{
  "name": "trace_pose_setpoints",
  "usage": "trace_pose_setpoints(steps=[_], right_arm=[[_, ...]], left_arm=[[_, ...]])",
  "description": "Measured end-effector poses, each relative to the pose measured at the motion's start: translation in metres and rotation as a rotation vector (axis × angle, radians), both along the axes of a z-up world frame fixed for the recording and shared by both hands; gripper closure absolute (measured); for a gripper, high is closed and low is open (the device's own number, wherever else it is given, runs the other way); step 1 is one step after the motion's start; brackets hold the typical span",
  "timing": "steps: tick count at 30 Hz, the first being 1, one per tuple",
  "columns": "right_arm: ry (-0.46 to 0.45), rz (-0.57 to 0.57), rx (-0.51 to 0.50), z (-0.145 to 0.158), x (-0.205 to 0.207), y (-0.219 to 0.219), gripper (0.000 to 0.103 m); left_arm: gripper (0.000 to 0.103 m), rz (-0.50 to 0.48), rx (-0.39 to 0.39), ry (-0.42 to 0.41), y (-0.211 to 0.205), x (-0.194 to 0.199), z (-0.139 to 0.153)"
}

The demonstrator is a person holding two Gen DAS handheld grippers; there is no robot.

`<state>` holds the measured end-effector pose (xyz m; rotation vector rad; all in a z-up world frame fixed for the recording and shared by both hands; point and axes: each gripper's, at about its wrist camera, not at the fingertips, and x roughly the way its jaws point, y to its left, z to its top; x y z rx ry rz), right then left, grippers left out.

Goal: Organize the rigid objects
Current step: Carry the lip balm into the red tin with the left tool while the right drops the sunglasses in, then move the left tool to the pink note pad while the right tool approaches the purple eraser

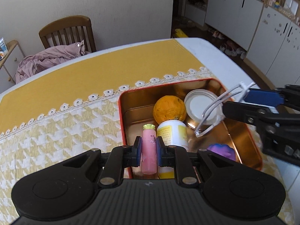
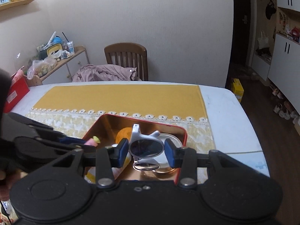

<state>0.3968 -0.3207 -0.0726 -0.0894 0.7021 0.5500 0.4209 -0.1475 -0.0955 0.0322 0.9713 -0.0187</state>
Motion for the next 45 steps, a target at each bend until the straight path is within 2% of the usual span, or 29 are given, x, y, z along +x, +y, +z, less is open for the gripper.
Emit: trace_pose_setpoints(steps=[7,15,22,25,29,32,37,39,45], right_arm=[[0.001,0.013,-0.018,-0.004,-0.018,-0.01,0.062],[0.075,0.015,-0.071,-0.028,-0.028,-0.01,0.062],[0.114,0.011,-0.106,-0.033,-0.031,-0.005,0.061],[0.125,0.013,-0.101,-0.032,-0.035,-0.004,0.054],[0.126,0.017,-0.11,-0.026,-0.045,0.001,0.037],[0.125,0.02,-0.135,-0.024,-0.053,0.003,0.03],[0.137,-0.008,-0.119,-0.018,-0.067,-0.002,0.029],[0.133,-0.021,-0.106,-0.013,-0.073,-0.005,0.027],[0.116,-0.037,-0.058,0.005,-0.098,-0.008,0.022]], left_arm=[[0.088,0.008,-0.004,0.022,-0.002,0.01,-0.01],[0.087,0.015,0.002,0.05,-0.001,0.011,-0.023],[0.087,0.01,-0.02,0.067,-0.002,0.005,-0.023],[0.087,0.014,-0.028,0.071,0.0,-0.002,-0.02],[0.087,-0.003,-0.027,0.071,0.001,-0.013,-0.015],[0.087,-0.008,-0.042,0.054,0.003,-0.024,-0.009],[0.078,-0.02,-0.074,0.018,0.009,-0.047,0.004],[0.078,-0.02,-0.101,-0.001,0.014,-0.057,0.01],[0.078,-0.044,-0.11,-0.054,0.02,-0.094,0.032]])
